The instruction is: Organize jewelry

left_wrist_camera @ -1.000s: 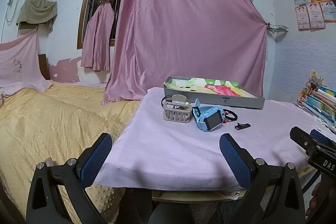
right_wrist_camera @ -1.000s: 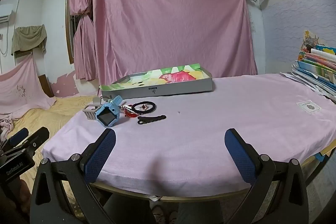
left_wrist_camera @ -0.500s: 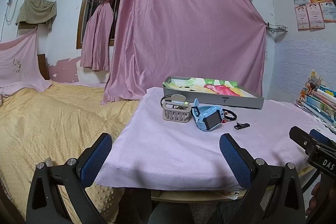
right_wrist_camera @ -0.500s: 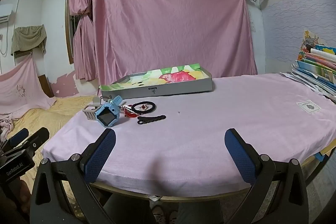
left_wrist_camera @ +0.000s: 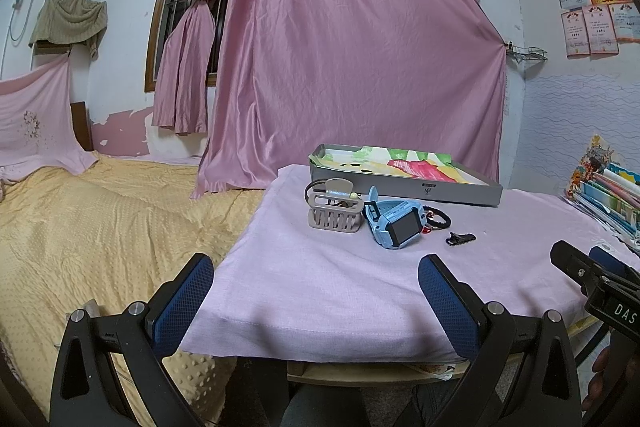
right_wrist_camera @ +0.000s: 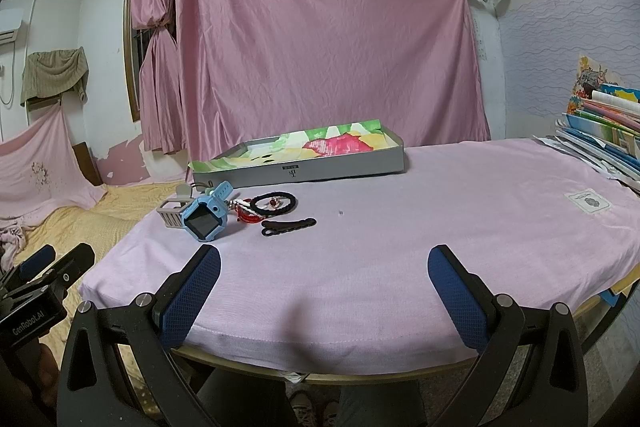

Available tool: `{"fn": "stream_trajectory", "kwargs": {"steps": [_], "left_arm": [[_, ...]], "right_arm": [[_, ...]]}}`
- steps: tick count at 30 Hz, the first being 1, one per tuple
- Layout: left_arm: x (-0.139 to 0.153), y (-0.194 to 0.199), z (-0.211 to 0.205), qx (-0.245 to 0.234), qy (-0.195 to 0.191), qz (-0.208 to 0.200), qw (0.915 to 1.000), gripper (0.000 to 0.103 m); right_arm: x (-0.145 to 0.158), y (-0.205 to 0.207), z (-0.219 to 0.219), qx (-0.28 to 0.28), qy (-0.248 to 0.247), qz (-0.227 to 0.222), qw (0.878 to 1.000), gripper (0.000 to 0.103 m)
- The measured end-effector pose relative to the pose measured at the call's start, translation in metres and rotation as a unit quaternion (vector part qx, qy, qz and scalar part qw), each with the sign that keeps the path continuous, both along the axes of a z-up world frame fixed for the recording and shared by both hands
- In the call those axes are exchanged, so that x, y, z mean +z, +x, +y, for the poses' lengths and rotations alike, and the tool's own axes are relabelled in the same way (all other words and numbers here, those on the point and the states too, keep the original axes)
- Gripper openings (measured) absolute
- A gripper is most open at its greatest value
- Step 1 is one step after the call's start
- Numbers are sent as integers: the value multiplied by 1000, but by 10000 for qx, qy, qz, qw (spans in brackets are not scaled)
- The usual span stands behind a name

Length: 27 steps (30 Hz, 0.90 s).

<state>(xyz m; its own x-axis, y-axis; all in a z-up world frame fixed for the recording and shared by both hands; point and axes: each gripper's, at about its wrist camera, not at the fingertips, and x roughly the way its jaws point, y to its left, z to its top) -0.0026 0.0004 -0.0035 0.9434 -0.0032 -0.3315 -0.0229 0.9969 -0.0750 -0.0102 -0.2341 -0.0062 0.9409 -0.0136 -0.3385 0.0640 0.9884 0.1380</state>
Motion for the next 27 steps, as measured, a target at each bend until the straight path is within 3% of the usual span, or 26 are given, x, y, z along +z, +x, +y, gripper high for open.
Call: {"fn": "stream_trajectory", "kwargs": {"steps": [27], "left_arm": [[-1, 1, -3, 0, -12, 19, 10000, 103]], "right_arm": [[-6, 6, 2, -6, 40, 42, 10000, 102]]}}
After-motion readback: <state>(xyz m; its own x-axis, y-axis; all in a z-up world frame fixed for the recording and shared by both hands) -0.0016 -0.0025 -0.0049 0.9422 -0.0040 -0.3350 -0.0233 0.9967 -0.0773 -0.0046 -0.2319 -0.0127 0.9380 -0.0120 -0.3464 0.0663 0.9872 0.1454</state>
